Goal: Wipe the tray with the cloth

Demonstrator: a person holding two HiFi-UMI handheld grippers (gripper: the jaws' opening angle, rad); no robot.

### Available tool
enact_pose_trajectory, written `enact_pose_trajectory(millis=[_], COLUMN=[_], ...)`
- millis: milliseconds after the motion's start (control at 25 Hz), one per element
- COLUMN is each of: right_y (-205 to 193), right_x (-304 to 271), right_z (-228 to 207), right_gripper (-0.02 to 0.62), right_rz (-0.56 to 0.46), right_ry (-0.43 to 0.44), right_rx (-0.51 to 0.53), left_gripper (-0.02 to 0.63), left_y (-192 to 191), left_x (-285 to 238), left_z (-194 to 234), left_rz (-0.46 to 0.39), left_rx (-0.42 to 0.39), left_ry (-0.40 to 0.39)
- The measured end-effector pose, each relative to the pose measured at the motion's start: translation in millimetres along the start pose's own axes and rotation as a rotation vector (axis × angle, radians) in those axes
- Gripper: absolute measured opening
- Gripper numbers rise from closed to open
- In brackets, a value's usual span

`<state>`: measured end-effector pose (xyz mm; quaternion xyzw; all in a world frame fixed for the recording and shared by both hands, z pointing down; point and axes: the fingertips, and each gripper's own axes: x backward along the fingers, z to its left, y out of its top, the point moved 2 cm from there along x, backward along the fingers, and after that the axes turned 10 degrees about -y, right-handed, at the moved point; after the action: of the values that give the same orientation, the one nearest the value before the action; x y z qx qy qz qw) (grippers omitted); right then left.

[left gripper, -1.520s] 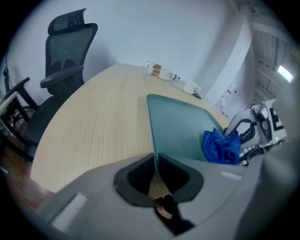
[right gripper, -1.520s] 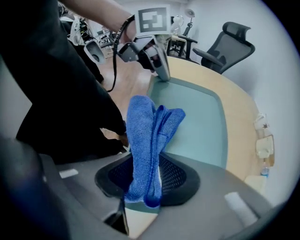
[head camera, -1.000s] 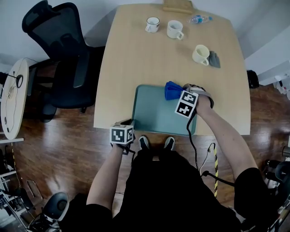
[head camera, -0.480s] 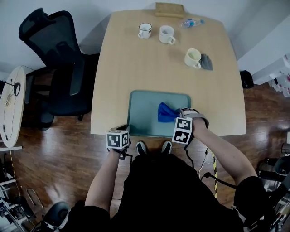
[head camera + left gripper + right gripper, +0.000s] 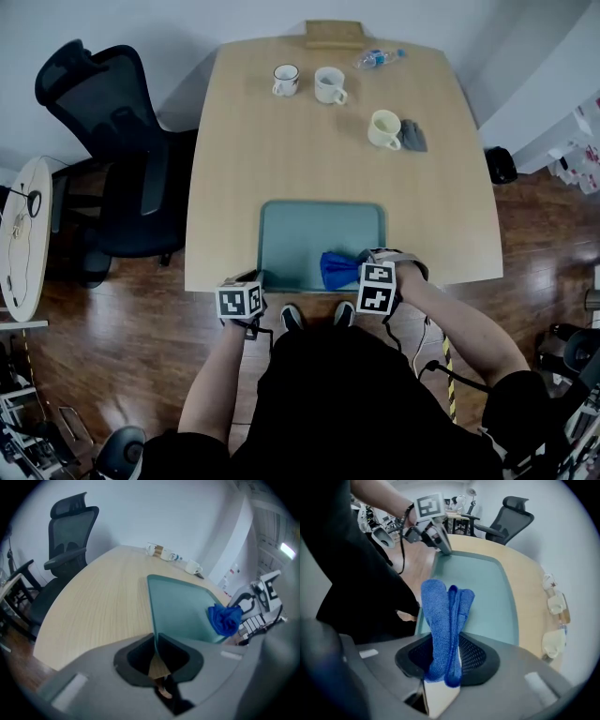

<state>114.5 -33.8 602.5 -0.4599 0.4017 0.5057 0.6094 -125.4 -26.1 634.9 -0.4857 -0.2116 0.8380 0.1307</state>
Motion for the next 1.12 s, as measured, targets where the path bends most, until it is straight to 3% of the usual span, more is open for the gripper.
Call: enact_pose_trajectory(millis=[200, 320, 440, 640, 1120], right_y=[-38, -49, -51, -51, -42], right_x=[-19, -26, -34, -32, -12], right_z=[-94, -139, -157, -140, -49], right_gripper=[0.141, 0.141, 0.141, 0.141, 0.141], right_rz=[0.103, 0.149, 0.154, 0.128, 0.086], right_ry=[-0.200, -0.305, -0.332, -0.309, -0.266], right_rx=[-0.025, 0.032, 0.066, 0.072, 0.061], left_gripper=[0.031, 0.031, 0.031, 0.031, 0.032], left_y=[2, 4, 8, 7, 2], left_x=[0, 1, 6, 6, 0], left_z=[0, -1, 2, 4, 2], left_rz=[-0.002, -0.007, -0.014, -0.016, -0.001], left_rx=[0.000, -0.002, 0.000, -0.003, -0.020], left_ry=[0.007, 0.021, 0.061, 0.068, 0.019])
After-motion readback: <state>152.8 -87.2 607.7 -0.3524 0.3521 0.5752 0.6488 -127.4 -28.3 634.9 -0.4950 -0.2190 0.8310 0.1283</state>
